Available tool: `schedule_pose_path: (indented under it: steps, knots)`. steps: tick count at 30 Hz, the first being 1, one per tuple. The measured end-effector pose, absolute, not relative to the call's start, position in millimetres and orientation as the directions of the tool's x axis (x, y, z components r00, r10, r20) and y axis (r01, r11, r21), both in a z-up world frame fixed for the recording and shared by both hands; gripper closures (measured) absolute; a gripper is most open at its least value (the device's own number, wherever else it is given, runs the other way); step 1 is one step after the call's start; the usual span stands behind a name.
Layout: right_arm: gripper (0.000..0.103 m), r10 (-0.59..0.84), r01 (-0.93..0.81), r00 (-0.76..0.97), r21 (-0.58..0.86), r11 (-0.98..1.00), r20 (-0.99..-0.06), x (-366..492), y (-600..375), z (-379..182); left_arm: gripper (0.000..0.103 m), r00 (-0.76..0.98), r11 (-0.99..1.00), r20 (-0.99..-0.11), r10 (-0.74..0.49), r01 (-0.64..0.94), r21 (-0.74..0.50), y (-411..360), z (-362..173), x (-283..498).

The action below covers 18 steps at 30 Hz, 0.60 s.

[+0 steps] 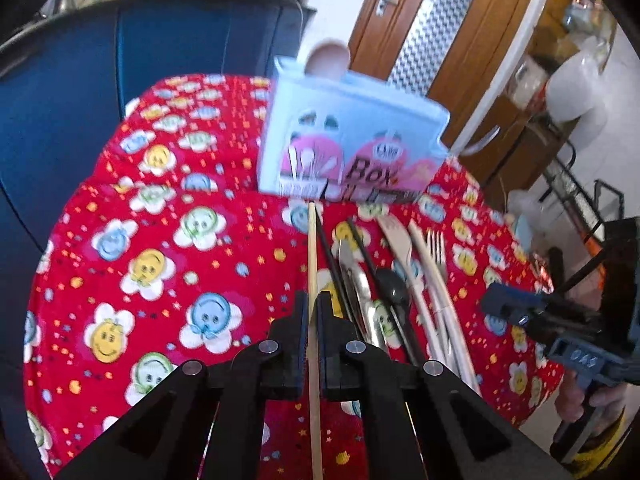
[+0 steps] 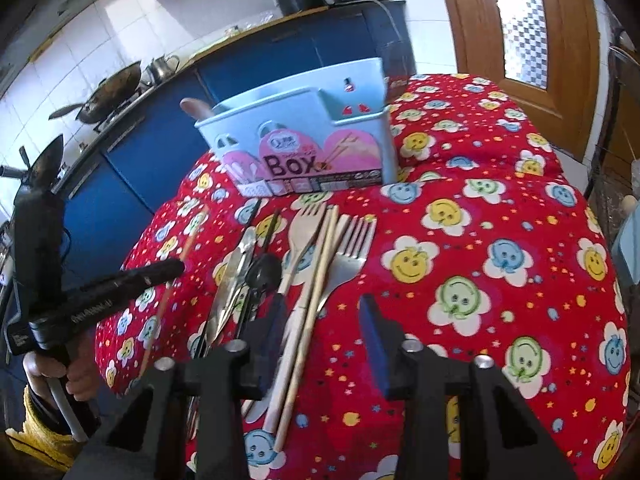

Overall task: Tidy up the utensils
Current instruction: 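Grasp a wooden chopstick with the left tool while the right tool grasps another chopstick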

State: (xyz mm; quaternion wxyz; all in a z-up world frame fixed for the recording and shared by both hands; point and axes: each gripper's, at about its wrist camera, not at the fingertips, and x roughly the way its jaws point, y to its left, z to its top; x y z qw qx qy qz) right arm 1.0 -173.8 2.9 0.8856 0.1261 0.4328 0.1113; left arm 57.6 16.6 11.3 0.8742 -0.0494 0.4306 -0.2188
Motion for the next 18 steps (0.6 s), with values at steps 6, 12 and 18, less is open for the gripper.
schedule_pose_path:
  steps: [6,12,18]
  knots:
    - [0.085,0.335,-0.135,0.549,0.315,0.94,-0.765,6.7,-153.8,-1.5,0.099,0.592,0.889,-0.666,-0.454,0.342,-0.303,31.0,26.9,53.5]
    - [0.088,0.299,-0.123,0.508,0.276,0.953,-0.807,17.7,-143.9,-10.0,0.099,0.601,0.873,-0.633,-0.487,0.351,-0.339,41.7,29.4,49.9]
    - [0.088,0.26,-0.125,0.473,0.228,0.965,-0.842,22.5,-141.3,-13.5,0.099,0.613,0.866,-0.612,-0.5,0.354,-0.354,46.7,31.4,47.4]
